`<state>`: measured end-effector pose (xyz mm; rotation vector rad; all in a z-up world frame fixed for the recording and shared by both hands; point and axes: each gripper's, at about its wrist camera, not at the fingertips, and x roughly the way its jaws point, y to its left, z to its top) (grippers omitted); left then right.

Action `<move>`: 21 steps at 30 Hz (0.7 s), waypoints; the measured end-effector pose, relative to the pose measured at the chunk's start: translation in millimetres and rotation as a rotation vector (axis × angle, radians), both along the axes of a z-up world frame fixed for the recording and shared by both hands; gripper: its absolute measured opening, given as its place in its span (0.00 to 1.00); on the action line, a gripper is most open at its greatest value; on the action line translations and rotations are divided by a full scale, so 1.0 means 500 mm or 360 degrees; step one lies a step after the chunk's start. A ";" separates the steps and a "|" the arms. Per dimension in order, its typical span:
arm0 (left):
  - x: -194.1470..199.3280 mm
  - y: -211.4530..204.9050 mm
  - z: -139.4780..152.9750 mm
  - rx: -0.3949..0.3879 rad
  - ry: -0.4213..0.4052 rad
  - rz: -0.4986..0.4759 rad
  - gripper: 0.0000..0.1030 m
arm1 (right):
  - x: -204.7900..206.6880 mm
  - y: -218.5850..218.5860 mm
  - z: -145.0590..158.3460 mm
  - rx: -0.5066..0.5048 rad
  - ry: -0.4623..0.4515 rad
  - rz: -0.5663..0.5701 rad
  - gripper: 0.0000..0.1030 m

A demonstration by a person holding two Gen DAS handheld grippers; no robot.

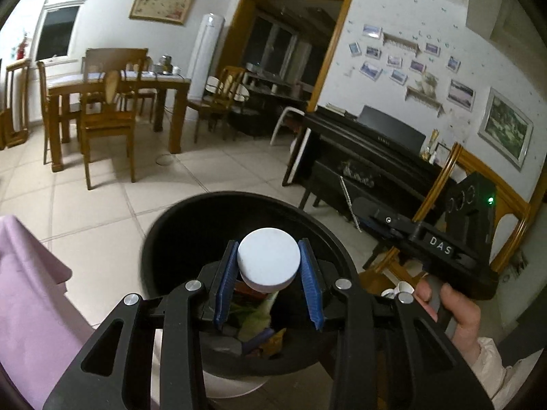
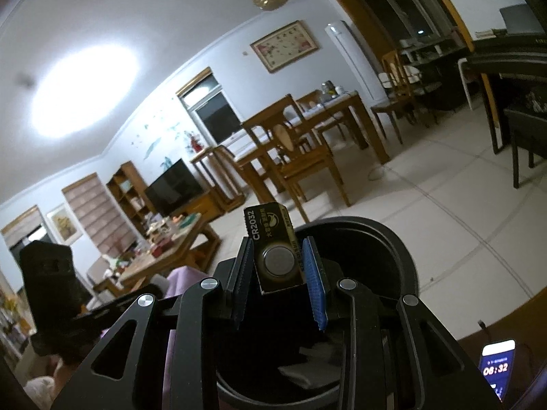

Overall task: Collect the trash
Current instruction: 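Carry the white cap and battery card over the bin while both tools open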

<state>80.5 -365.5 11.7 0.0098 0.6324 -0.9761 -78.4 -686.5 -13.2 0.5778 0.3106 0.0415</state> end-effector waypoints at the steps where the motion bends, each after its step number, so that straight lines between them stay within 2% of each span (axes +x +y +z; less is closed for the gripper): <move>1: 0.001 -0.006 -0.002 0.0007 0.0003 -0.0003 0.35 | -0.002 -0.008 -0.008 0.0010 0.0005 0.0000 0.29; 13: 0.026 -0.039 -0.020 0.0102 0.0019 0.0005 0.35 | 0.059 0.018 -0.041 0.0074 0.0046 0.0043 0.30; 16: 0.027 -0.046 -0.022 0.0117 0.0026 0.0001 0.38 | 0.073 0.025 -0.037 0.0090 0.0046 0.0059 0.30; 17: 0.026 -0.049 -0.021 0.0128 0.0021 0.0003 0.44 | 0.080 0.025 -0.032 0.0095 0.0042 0.0063 0.30; 18: 0.021 -0.049 -0.018 0.0134 0.0010 0.0016 0.64 | 0.081 0.024 -0.031 0.0098 0.0039 0.0064 0.33; 19: 0.019 -0.048 -0.015 0.0132 -0.0005 0.0032 0.84 | 0.086 0.015 -0.027 0.0098 0.0035 0.0056 0.43; 20: 0.013 -0.041 -0.008 0.0103 -0.0037 0.0068 0.89 | 0.083 0.013 -0.026 0.0102 0.0021 0.0033 0.56; 21: 0.010 -0.038 -0.004 0.0089 -0.0052 0.0081 0.91 | 0.074 0.012 -0.025 0.0110 0.0010 0.0019 0.60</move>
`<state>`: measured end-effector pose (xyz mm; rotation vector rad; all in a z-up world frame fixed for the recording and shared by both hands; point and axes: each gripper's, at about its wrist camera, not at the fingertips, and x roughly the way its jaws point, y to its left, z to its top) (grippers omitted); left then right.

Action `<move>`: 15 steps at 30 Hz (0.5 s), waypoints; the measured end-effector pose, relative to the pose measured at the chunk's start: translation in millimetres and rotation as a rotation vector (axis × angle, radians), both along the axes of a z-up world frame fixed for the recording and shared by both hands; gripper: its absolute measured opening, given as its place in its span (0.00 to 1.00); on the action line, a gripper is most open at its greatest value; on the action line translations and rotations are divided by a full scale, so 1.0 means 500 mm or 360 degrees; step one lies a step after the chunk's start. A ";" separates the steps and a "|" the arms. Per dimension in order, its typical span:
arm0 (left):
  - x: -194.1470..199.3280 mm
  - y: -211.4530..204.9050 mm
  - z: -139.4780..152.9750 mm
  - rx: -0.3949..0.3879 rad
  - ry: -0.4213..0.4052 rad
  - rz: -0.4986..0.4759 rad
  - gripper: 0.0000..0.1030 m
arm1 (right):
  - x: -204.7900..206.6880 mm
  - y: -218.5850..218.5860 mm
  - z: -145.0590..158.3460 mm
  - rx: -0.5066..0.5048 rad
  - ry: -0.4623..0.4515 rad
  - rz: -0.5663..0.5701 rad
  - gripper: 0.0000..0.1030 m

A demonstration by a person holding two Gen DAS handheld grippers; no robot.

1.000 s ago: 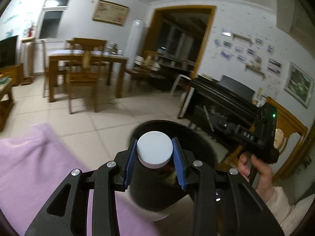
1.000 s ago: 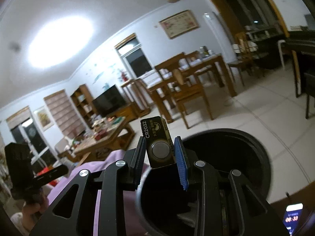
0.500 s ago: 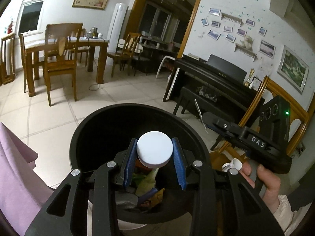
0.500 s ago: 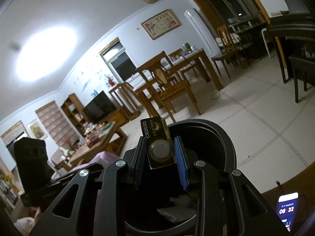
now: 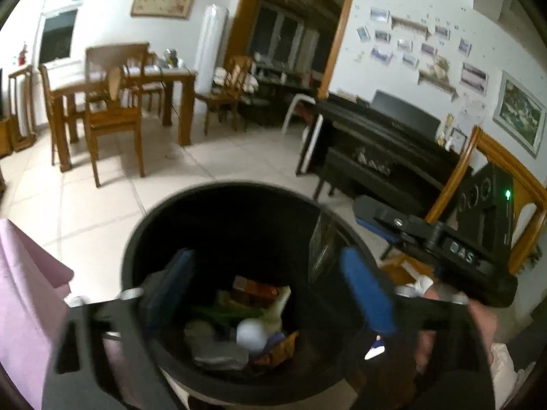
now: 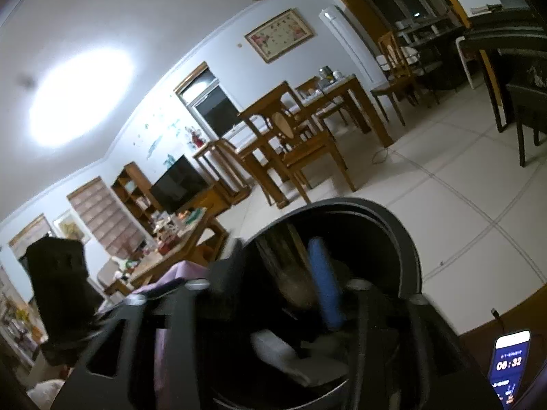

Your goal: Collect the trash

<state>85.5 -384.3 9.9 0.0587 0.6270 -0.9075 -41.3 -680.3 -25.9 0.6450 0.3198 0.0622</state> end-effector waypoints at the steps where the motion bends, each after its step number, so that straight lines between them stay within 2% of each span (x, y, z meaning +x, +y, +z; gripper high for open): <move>1: -0.003 0.004 0.006 -0.0003 -0.0014 0.0007 0.93 | 0.000 -0.001 -0.001 0.0008 -0.0007 -0.0005 0.64; 8: -0.018 0.033 0.031 -0.0001 -0.0066 0.0032 0.95 | -0.004 0.021 0.003 -0.0011 0.0012 0.0012 0.68; 15: -0.059 0.090 0.065 -0.0002 -0.0178 0.0048 0.95 | 0.018 0.063 0.025 -0.0054 0.0022 0.0075 0.71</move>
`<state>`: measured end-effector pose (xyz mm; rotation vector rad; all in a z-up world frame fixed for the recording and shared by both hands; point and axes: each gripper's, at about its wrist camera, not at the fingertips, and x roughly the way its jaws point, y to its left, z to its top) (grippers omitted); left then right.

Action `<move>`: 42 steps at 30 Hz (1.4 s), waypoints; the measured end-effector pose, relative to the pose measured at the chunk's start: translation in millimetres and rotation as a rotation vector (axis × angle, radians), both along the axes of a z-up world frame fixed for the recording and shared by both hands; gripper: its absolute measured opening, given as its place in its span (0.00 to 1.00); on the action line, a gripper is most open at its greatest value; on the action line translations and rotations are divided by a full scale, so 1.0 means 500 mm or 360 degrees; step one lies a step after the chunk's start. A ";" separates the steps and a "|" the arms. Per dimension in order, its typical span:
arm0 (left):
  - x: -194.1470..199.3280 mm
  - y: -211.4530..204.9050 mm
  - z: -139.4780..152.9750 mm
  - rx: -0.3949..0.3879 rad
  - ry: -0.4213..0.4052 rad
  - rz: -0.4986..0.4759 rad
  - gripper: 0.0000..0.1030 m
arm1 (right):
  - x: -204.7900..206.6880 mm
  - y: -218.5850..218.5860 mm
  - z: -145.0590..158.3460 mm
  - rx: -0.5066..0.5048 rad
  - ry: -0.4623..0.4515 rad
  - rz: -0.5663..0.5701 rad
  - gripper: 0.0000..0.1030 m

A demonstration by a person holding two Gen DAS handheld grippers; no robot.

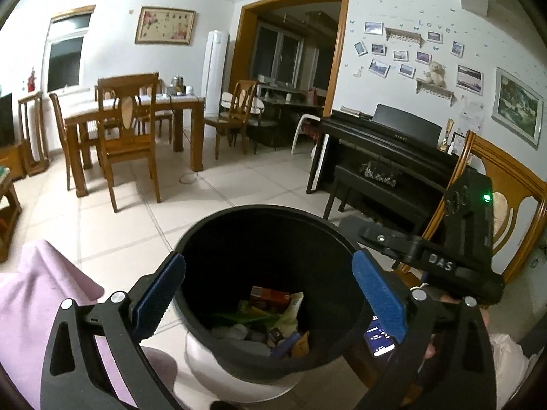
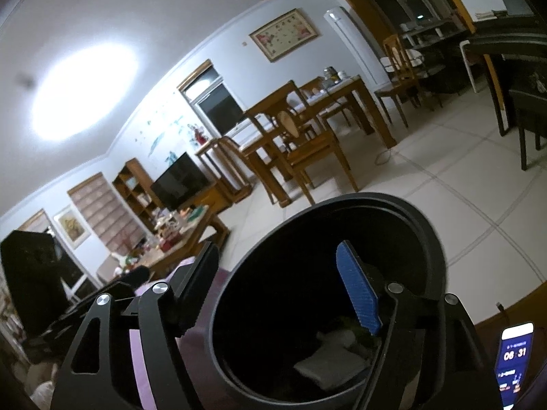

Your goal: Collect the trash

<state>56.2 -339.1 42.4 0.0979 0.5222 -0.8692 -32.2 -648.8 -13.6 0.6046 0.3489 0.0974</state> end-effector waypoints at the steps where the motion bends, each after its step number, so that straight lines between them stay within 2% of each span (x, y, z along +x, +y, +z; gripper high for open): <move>1: -0.004 0.008 0.004 -0.0003 -0.0011 0.0006 0.95 | 0.008 0.010 0.010 -0.0009 -0.0001 0.0014 0.72; 6: -0.030 0.091 0.019 0.0016 -0.0083 0.0105 0.95 | 0.033 0.085 0.041 -0.0054 -0.0006 0.0105 0.78; 8: -0.038 0.133 0.022 0.0041 -0.0116 0.0186 0.95 | 0.051 0.134 0.053 -0.0073 -0.0001 0.0164 0.85; 11: -0.046 0.208 0.022 0.0066 -0.0151 0.0324 0.95 | 0.079 0.202 0.073 -0.0095 0.0012 0.0258 0.89; 17: -0.057 0.380 0.010 0.0102 -0.0150 0.0679 0.95 | 0.129 0.392 0.104 -0.0199 0.0009 0.0521 0.93; 23: -0.064 0.551 -0.013 0.0135 -0.0155 0.1097 0.95 | 0.146 0.616 0.126 -0.0409 -0.0068 0.0741 0.95; 29: -0.079 0.683 -0.025 0.0140 -0.0191 0.1426 0.95 | 0.152 0.784 0.122 -0.0574 -0.0158 0.0727 0.95; 32: -0.075 0.725 -0.024 0.0120 -0.0166 0.1551 0.95 | 0.166 0.827 0.107 -0.0631 -0.0137 0.0713 0.95; 34: -0.074 0.746 -0.024 0.0097 -0.0153 0.1599 0.95 | 0.194 0.862 0.100 -0.0712 -0.0076 0.0684 0.95; 38: -0.067 0.765 -0.029 0.0120 -0.0171 0.1645 0.95 | 0.204 0.906 0.080 -0.0802 -0.0139 0.0658 0.95; 42: -0.060 0.767 -0.040 0.0173 -0.0161 0.1695 0.95 | 0.201 0.914 0.075 -0.0827 -0.0163 0.0671 0.95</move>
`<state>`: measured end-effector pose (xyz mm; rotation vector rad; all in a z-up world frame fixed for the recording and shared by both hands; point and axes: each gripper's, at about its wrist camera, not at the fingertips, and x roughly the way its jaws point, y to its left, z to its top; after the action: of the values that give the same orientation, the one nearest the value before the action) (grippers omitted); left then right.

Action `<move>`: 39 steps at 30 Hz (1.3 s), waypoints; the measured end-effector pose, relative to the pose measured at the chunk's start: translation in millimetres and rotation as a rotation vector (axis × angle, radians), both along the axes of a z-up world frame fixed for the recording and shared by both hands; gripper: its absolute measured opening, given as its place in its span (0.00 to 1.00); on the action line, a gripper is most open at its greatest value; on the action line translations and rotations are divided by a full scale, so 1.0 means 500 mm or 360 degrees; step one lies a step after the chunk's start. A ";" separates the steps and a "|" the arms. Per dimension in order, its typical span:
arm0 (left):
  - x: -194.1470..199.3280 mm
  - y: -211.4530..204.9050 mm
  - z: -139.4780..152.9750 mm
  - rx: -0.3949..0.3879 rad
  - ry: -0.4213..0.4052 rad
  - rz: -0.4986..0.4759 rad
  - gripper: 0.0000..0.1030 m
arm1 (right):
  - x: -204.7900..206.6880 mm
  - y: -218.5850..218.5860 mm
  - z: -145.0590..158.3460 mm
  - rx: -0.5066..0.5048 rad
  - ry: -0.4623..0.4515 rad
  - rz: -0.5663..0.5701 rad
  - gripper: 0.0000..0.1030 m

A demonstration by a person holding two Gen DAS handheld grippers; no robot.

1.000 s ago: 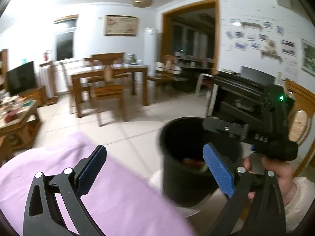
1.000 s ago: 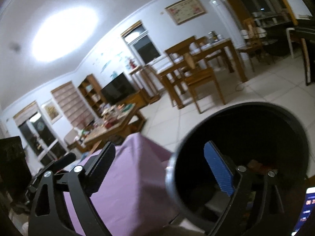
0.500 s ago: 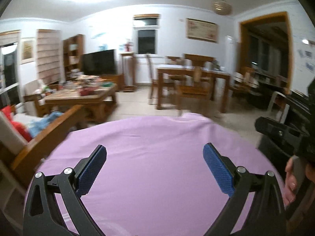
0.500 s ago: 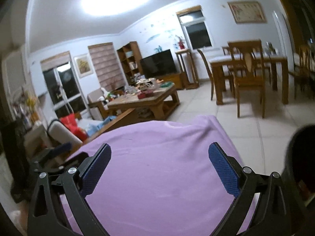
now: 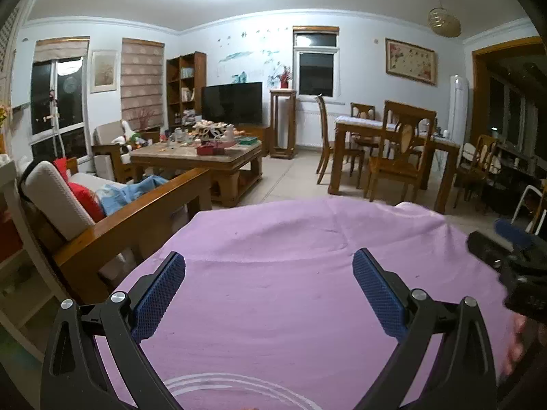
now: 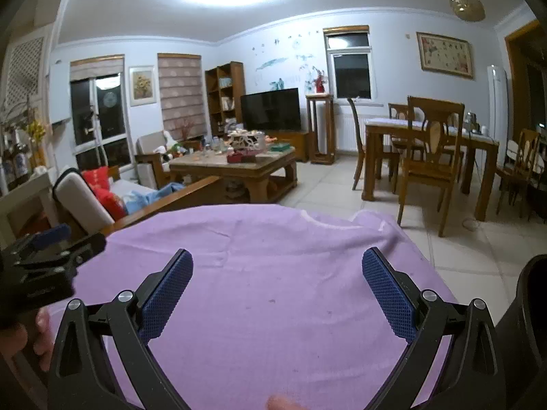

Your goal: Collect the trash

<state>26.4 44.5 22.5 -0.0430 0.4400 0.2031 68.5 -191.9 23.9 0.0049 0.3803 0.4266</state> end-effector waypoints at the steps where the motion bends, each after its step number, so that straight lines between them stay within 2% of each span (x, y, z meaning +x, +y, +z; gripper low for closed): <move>1: 0.004 0.002 -0.002 0.0001 0.0019 0.0019 0.95 | 0.000 -0.004 -0.001 -0.0001 -0.0003 -0.0004 0.95; 5: 0.000 0.003 -0.003 0.0028 0.0032 0.0088 0.95 | 0.001 -0.025 -0.004 0.0048 -0.0009 0.0004 0.95; 13: -0.009 0.010 -0.001 0.0025 0.0023 0.0098 0.95 | -0.005 -0.047 0.005 0.0098 -0.0003 0.0039 0.95; 24: -0.020 0.012 0.006 0.0000 -0.0002 0.0163 0.95 | -0.048 -0.029 0.014 -0.0022 -0.0141 0.0096 0.95; 39: -0.022 0.012 0.004 -0.0008 0.0002 0.0162 0.95 | -0.056 -0.025 0.007 -0.0027 -0.0135 0.0099 0.95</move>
<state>15.6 50.7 24.6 -0.0704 0.4397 0.3022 40.3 -204.2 27.5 -0.0418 0.3010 0.4836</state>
